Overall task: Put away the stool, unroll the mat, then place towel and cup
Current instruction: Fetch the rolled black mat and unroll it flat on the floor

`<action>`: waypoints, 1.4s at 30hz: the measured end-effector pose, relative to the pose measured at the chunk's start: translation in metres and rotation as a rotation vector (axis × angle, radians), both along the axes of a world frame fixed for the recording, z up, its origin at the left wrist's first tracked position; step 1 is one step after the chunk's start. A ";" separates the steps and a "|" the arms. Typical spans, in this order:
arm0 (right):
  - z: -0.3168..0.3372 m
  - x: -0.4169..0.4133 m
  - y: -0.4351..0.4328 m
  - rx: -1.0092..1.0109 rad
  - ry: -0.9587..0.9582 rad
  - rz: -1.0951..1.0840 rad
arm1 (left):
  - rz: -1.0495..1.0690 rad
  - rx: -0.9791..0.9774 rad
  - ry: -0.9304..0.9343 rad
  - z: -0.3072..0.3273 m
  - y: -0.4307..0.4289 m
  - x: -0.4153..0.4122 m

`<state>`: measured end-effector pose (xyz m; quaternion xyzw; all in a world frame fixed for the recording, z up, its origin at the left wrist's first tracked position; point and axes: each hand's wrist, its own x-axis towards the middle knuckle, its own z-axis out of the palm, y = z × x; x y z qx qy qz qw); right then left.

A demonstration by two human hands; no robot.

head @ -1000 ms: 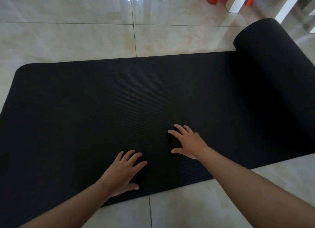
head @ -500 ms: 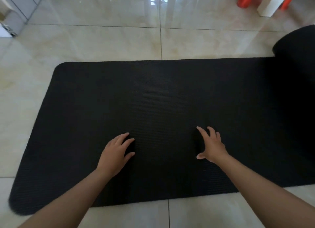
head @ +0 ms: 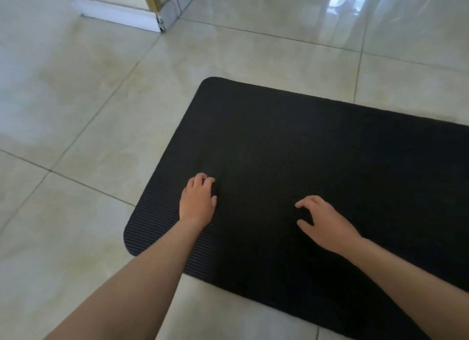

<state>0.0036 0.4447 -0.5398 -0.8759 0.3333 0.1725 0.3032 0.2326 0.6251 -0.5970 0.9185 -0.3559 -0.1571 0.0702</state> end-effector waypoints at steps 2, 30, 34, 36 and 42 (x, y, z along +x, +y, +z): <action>0.001 0.030 0.017 0.007 0.001 0.060 | 0.115 0.060 -0.032 0.001 0.021 0.020; -0.026 0.168 0.089 0.032 0.089 0.150 | 0.447 -0.375 0.005 0.010 0.051 0.178; -0.026 0.179 0.093 0.032 0.108 0.145 | 0.469 -0.342 -0.041 0.007 0.073 0.208; -0.026 0.186 0.096 0.033 0.111 0.158 | 0.490 -0.329 -0.070 0.007 0.087 0.224; -0.026 0.206 0.102 0.041 0.081 0.158 | 0.562 -0.284 -0.157 0.015 0.127 0.266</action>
